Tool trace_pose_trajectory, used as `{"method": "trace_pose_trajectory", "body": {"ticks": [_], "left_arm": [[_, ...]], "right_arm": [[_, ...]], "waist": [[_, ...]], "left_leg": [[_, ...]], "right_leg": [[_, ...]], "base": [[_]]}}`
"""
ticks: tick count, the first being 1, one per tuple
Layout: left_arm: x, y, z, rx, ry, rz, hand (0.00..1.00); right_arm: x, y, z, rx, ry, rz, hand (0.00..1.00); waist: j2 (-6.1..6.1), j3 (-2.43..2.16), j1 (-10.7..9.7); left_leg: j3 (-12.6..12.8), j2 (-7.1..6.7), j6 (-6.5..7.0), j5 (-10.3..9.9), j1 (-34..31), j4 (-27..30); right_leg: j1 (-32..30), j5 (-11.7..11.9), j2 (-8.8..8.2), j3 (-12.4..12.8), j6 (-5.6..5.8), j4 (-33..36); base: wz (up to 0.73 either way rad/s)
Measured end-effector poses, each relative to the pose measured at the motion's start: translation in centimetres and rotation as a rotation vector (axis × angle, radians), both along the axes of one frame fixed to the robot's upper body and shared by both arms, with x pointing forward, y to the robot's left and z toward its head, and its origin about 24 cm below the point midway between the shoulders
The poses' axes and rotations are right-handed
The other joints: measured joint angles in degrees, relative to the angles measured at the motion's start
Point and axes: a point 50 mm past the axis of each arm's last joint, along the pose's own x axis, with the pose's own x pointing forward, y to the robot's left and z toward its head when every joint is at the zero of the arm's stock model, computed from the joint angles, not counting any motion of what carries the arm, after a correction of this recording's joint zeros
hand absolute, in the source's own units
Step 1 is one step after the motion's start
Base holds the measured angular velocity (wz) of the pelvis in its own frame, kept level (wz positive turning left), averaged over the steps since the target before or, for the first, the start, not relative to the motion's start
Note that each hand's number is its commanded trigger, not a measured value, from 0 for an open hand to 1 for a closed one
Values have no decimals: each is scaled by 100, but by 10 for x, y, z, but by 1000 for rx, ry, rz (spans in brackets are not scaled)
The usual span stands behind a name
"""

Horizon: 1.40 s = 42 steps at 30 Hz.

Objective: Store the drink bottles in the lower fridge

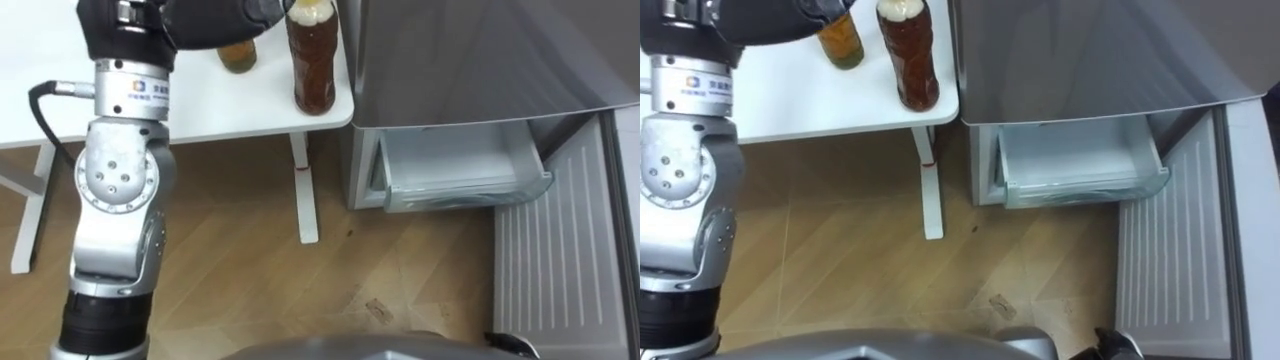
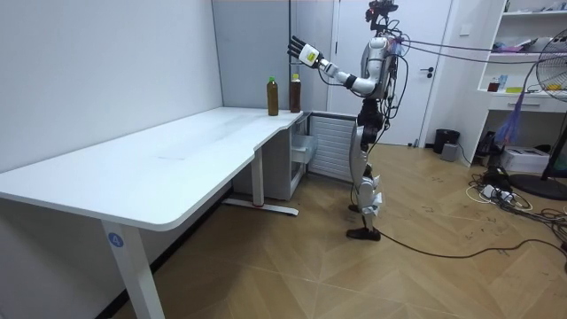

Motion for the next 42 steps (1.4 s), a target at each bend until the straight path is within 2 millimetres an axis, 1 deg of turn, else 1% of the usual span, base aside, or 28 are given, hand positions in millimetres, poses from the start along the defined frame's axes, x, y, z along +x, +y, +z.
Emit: {"method": "trace_pose_trajectory", "body": {"ticks": [7,11,13,18,25,32,36,38,42], "left_arm": [[1,-5,-3,26,31,-52,0],[1,-7,-4,35,45,-73,0],[3,-12,-9,31,71,-116,0],[5,-20,-21,53,132,-176,0],[8,-21,-32,73,190,-203,0],[9,-22,-34,67,208,-227,0],[10,-23,-37,71,243,-235,0],[10,-23,-38,54,252,-245,0],[11,-22,-40,-10,280,-278,0]], "right_arm": [[-1,-1,0,-7,18,14,0],[-2,-1,0,-7,25,17,0],[-2,-1,0,-5,31,29,0],[2,0,0,-2,25,32,0],[6,1,0,-9,24,65,0],[8,3,0,-13,21,70,0],[11,4,0,-22,23,62,0],[11,4,0,-27,21,62,0],[15,4,0,-30,11,63,0]], "waist": [[40,-27,7],[38,-26,2],[9,-7,11],[-4,-1,11],[-11,-17,50],[-27,-25,45],[-66,-52,33],[-83,-61,40],[-112,-56,41]], "left_leg": [[107,7,5,3,-2,3],[129,9,6,4,-8,-3],[127,9,9,6,-9,-30],[126,9,26,16,-39,-45],[125,9,35,23,-101,-45],[119,9,35,23,-106,-49],[122,9,37,24,-102,-49],[125,9,38,25,-97,-48],[128,12,52,34,-99,-47]], "right_leg": [[-77,0,-1,40,0,11],[-81,0,0,49,1,11],[-68,0,0,40,0,21],[-93,0,0,26,0,22],[-175,0,0,33,0,38],[-171,0,0,26,0,38],[-165,0,0,20,0,45],[-166,0,0,21,0,57],[-187,0,-1,26,0,102]], "base": [[-3],[-2],[0],[0],[0],[0],[0],[0],[0]]}}
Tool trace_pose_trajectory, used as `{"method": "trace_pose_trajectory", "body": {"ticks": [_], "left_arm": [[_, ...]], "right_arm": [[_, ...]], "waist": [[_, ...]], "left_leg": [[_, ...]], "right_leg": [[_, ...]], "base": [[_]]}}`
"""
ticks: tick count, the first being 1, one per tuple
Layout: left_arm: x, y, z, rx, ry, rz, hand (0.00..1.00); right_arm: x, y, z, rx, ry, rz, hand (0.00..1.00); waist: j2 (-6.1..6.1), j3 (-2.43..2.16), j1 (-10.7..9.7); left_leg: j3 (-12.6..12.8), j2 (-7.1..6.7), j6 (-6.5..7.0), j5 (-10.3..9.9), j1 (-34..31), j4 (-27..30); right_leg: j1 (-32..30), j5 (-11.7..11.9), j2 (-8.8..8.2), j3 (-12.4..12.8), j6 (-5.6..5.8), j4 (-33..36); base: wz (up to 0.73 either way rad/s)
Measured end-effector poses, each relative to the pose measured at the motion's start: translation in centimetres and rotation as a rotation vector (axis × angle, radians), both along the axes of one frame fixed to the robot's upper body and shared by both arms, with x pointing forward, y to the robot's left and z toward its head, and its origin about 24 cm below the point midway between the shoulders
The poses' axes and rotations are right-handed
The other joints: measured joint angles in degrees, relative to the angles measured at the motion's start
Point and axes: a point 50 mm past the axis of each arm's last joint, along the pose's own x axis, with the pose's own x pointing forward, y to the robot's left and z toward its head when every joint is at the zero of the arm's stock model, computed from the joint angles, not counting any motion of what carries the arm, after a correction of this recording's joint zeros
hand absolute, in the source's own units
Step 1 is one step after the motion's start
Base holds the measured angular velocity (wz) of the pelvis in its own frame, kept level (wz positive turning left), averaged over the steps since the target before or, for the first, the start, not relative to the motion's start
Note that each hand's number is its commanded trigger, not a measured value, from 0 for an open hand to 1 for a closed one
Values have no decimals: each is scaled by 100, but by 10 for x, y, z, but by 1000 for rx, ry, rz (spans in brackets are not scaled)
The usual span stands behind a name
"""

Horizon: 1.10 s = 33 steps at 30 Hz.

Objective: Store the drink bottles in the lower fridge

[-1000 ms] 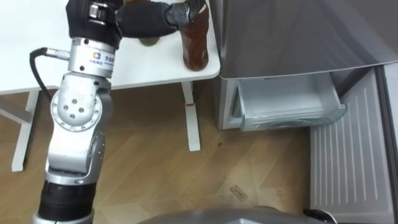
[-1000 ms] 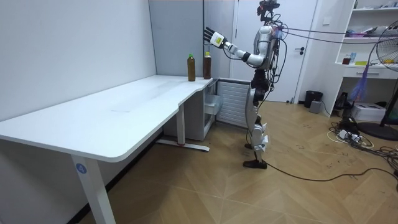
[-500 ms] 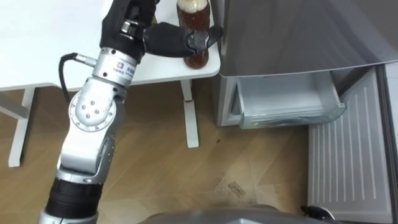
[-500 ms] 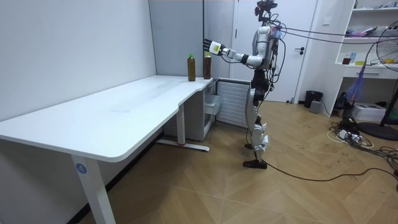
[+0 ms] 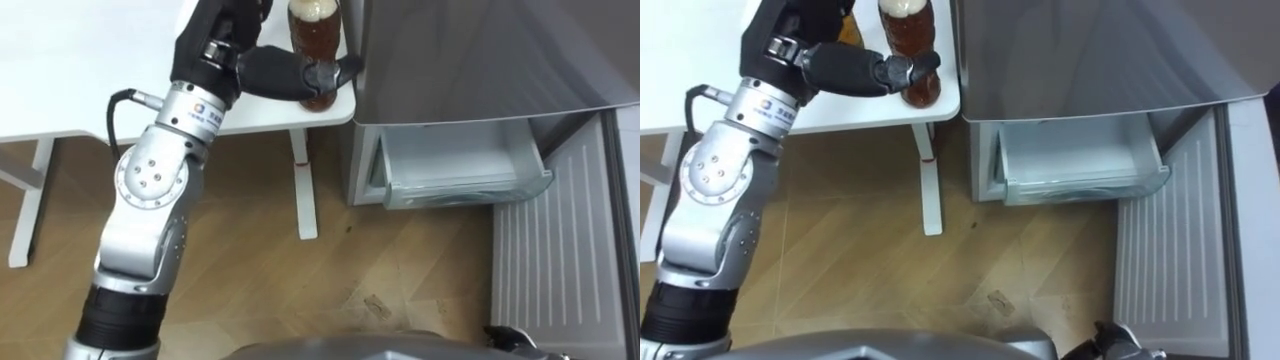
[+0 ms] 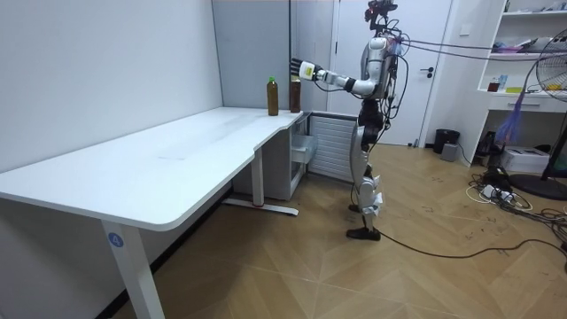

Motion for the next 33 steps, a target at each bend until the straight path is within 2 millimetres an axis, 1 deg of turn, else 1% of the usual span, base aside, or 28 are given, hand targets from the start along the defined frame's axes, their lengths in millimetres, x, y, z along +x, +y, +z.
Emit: {"method": "trace_pose_trajectory", "body": {"ticks": [5,8,10,12,16,21,25,29,33], "left_arm": [[0,0,-1,-64,25,-24,0],[3,2,-11,-88,76,-25,0],[5,4,-23,-115,136,-25,0],[6,5,-27,-121,157,-21,0],[6,6,-29,-120,164,-21,0],[8,7,-37,-137,212,-24,0],[8,7,-37,-138,216,-25,0],[8,7,-38,-144,220,-25,0],[9,9,-46,-147,255,-6,0]], "right_arm": [[1,1,0,14,7,0,0],[1,1,0,27,10,0,0],[2,2,0,31,3,-4,0],[2,3,0,33,3,-6,0],[4,3,0,34,-8,-10,0],[12,4,1,40,-53,-36,0],[15,4,2,49,-76,-67,0],[14,4,2,51,-77,-75,0],[12,4,2,54,-78,-96,0]], "waist": [[-15,-7,6],[-21,-3,12],[-26,0,13],[-50,3,16],[-94,-1,21],[-92,-2,15],[-85,-6,18],[-75,-13,5],[-49,-13,2]], "left_leg": [[4,0,10,7,8,5],[14,0,11,9,34,5],[14,0,11,9,26,5],[13,0,11,9,18,4],[18,1,11,9,17,1],[21,4,11,9,9,2],[21,4,11,9,8,3],[20,4,11,9,23,4],[24,4,11,9,59,2]], "right_leg": [[5,0,-3,-1,0,4],[15,0,-3,10,0,8],[9,0,-3,9,0,6],[1,0,-3,10,0,6],[-3,0,-3,12,-1,5],[-9,2,-3,2,-3,4],[-6,3,-3,-5,-5,6],[14,5,-3,-3,-7,7],[50,5,0,8,-8,6]], "base": [[0],[0],[0],[0],[0],[0],[0],[0],[0]]}}
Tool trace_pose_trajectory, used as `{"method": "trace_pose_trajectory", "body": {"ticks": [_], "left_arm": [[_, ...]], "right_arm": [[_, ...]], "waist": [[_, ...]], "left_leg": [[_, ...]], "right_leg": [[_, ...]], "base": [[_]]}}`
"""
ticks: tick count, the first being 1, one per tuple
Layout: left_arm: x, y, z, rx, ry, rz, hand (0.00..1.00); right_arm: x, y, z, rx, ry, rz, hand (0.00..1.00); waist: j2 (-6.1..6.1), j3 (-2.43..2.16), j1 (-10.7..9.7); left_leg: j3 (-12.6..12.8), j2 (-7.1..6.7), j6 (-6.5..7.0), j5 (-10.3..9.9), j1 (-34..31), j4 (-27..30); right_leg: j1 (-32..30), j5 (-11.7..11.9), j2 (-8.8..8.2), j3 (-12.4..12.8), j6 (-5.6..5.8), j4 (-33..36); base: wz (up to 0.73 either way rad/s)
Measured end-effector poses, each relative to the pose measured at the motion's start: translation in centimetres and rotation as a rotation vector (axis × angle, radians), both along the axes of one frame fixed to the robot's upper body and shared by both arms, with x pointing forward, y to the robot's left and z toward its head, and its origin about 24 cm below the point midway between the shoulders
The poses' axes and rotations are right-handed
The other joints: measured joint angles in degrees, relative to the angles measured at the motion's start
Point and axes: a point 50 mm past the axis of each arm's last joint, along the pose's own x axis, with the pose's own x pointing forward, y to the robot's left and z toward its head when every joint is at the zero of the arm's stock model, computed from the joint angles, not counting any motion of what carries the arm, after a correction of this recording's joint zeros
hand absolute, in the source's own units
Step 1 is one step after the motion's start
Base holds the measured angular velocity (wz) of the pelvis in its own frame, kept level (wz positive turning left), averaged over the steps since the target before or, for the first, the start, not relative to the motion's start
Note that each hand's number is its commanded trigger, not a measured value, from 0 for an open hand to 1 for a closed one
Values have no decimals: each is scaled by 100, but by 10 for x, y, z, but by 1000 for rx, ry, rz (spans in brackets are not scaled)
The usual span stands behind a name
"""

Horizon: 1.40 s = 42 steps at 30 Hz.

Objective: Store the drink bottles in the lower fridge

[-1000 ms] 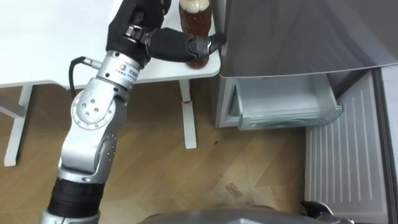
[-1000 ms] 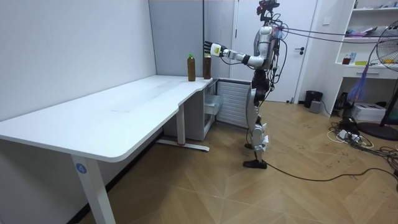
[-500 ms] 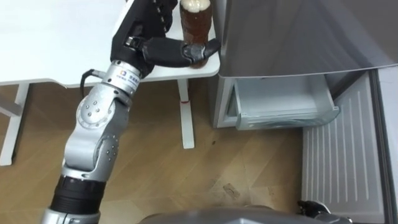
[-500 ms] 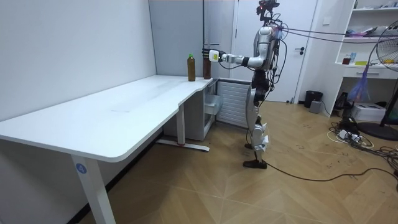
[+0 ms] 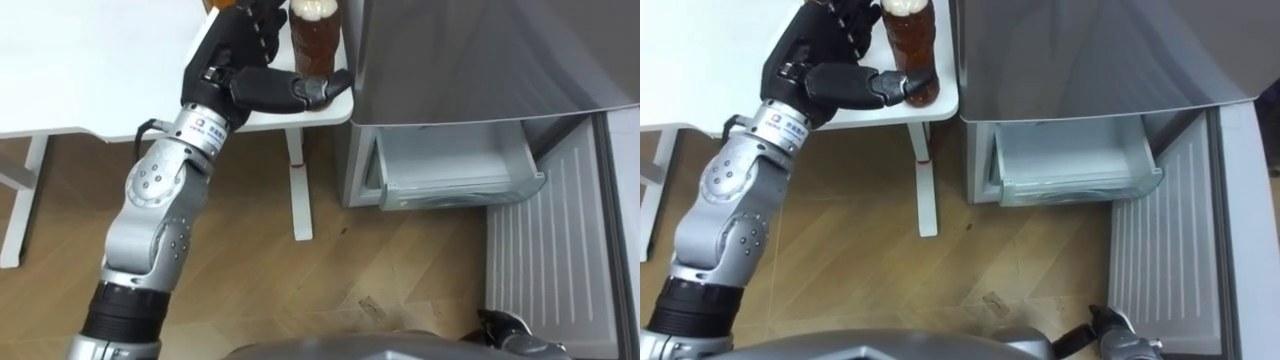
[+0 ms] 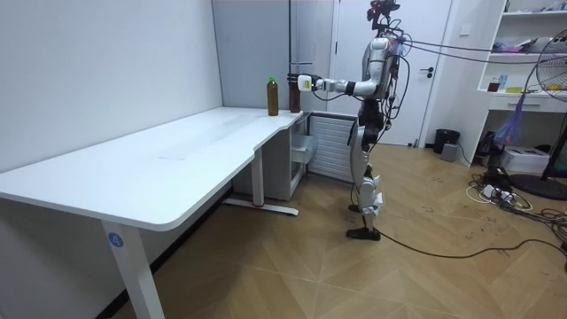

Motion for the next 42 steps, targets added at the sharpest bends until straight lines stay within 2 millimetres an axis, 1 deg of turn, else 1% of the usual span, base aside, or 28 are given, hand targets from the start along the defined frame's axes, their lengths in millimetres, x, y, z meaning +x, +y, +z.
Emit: {"method": "trace_pose_trajectory", "body": {"ticks": [1,5,7,10,14,20,23,27,32,35,37,39,42], "left_arm": [[0,0,-2,2,11,5,0],[1,2,-6,6,36,22,0],[1,3,-12,9,61,31,0],[2,5,-17,12,84,44,0],[2,5,-19,13,92,50,0],[8,6,-10,25,63,44,0],[11,10,-6,26,47,58,0],[12,14,-5,26,45,75,0],[15,13,-3,28,51,75,0],[20,11,4,28,30,73,0],[26,10,14,26,-4,75,0],[30,10,19,25,-22,76,0],[30,10,20,25,-24,75,0]], "right_arm": [[0,-1,0,-1,-1,-3,0],[0,-3,1,-5,-3,-5,0],[1,-4,1,-8,-7,-5,0],[1,-5,2,-9,-9,-5,0],[1,-4,2,-9,-10,-5,0],[0,-5,1,-7,-4,-3,0],[1,-5,1,-11,-2,4,0],[-3,-5,1,-17,25,-1,0],[-11,-6,0,-25,58,6,0],[-15,-5,-1,-26,78,16,0],[-16,-5,-1,-24,89,16,0],[-16,-5,-1,-21,93,17,0],[-16,-6,-1,-26,101,32,0]], "waist": [[20,4,-2],[72,-2,-1],[104,6,-13],[125,15,-38],[125,22,-44],[114,29,-75],[116,27,-159],[124,23,-196],[133,18,-211],[135,19,-215],[134,19,-214],[136,18,-214],[163,9,-220]], "left_leg": [[12,0,0,0,-2,0],[104,11,0,0,4,0],[119,14,0,0,3,1],[129,16,0,0,3,0],[135,17,0,0,0,-4],[139,17,0,0,-2,-3],[147,17,0,0,0,-2],[189,17,0,0,15,-1],[196,20,0,0,22,-2],[197,23,0,0,12,-1],[197,24,0,0,24,-1],[200,25,0,0,37,-1],[209,27,0,0,46,1]], "right_leg": [[-7,0,0,9,0,1],[-25,1,8,61,-2,1],[-32,1,11,65,-2,-3],[-41,1,14,85,-2,-5],[-48,1,14,96,-2,-8],[-55,1,13,129,-2,-10],[-59,1,13,138,-1,-10],[-66,1,14,157,-2,-7],[-54,1,15,145,-2,-2],[-59,2,17,137,-3,4],[-55,3,16,141,-4,13],[-46,4,16,143,-6,16],[-46,5,17,154,-9,22]], "base": [[0],[-7],[0],[-2],[0],[0],[-1],[-5],[0],[0],[0],[0],[0]]}}
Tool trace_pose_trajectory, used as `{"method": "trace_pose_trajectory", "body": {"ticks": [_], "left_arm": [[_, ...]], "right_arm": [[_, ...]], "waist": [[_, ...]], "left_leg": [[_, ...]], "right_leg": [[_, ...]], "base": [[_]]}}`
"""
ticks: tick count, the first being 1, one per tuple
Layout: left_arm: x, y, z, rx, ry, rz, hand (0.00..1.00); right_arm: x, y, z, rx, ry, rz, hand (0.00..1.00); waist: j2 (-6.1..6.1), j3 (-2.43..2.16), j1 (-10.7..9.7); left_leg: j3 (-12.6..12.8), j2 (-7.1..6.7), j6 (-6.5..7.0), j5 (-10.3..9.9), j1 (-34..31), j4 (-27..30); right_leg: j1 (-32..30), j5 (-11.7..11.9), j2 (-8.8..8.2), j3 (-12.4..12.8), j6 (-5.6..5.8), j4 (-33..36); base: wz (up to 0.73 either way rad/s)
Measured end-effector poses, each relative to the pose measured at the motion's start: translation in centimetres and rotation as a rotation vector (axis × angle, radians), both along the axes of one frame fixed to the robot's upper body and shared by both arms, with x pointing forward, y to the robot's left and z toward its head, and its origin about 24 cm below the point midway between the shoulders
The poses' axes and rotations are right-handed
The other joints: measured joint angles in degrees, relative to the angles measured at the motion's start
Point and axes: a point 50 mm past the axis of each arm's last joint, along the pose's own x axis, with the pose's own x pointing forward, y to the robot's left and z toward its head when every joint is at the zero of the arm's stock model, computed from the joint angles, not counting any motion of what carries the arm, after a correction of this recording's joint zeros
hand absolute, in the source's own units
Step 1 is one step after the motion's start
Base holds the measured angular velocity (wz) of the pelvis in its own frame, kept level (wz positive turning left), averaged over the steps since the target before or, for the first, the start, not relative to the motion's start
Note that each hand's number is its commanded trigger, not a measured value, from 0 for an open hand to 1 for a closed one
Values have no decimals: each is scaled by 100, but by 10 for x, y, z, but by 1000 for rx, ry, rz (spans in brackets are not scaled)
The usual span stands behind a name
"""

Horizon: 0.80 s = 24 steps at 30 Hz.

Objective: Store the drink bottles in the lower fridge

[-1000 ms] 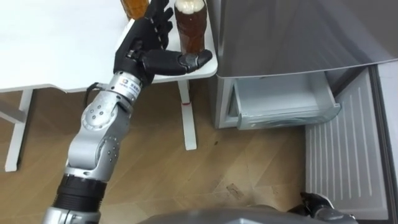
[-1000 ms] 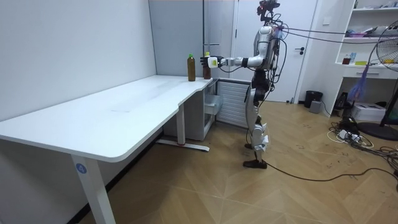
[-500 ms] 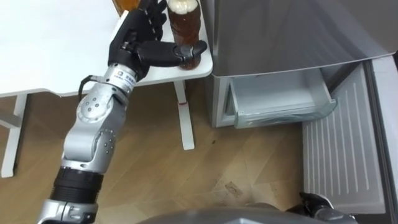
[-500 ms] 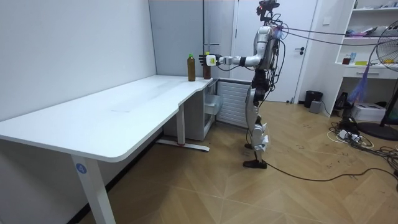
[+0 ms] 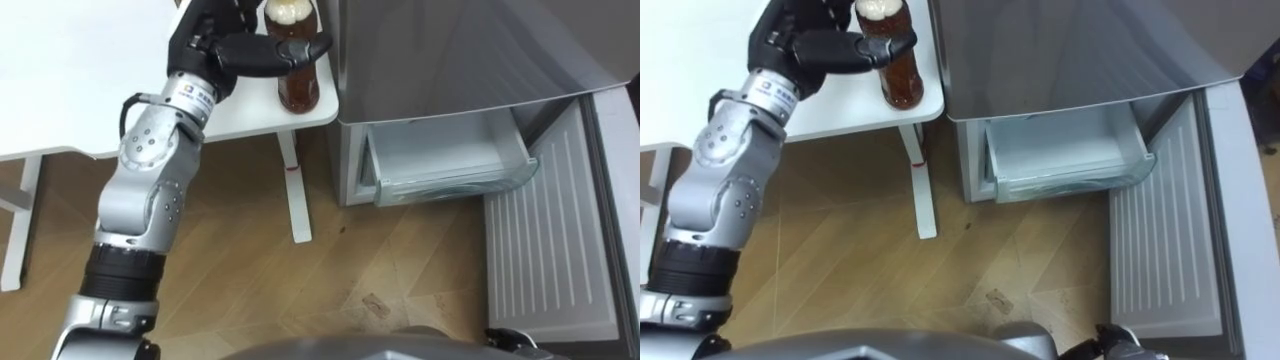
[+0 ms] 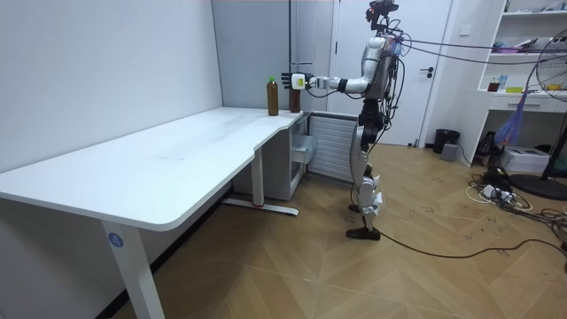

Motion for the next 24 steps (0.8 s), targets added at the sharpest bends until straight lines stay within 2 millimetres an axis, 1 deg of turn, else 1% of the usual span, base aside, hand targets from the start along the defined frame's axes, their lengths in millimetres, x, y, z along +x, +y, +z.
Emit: {"method": "trace_pose_trajectory", "body": {"ticks": [6,12,15,19,21,24], "left_arm": [[1,2,-7,3,35,11,0],[2,5,-10,3,49,25,0],[3,7,-10,3,58,33,0],[7,9,-7,7,53,40,0],[9,9,-6,9,53,41,0],[12,10,-8,10,64,44,0]], "right_arm": [[0,-1,0,-7,5,23,0],[1,0,0,-13,12,54,0],[-1,0,0,-12,18,53,0],[-4,1,-1,-4,37,49,0],[-6,0,-1,-7,47,47,0],[-6,0,-1,-9,48,57,0]], "waist": [[56,18,-4],[55,19,-13],[46,24,-16],[2,52,-15],[-9,60,-20],[-6,57,-83]], "left_leg": [[6,1,0,0,-9,1],[44,1,0,0,-13,1],[64,1,0,0,-18,-3],[77,1,0,0,-20,-8],[100,0,0,0,-23,-13],[133,1,0,0,-8,-12]], "right_leg": [[-14,0,0,0,0,5],[-40,-1,1,58,1,-6],[-91,-1,3,91,1,-3],[-96,0,7,130,0,-2],[-110,0,7,138,0,-2],[-125,0,6,150,1,-5]], "base": [[0],[-4],[-7],[-5],[0],[-3]]}}
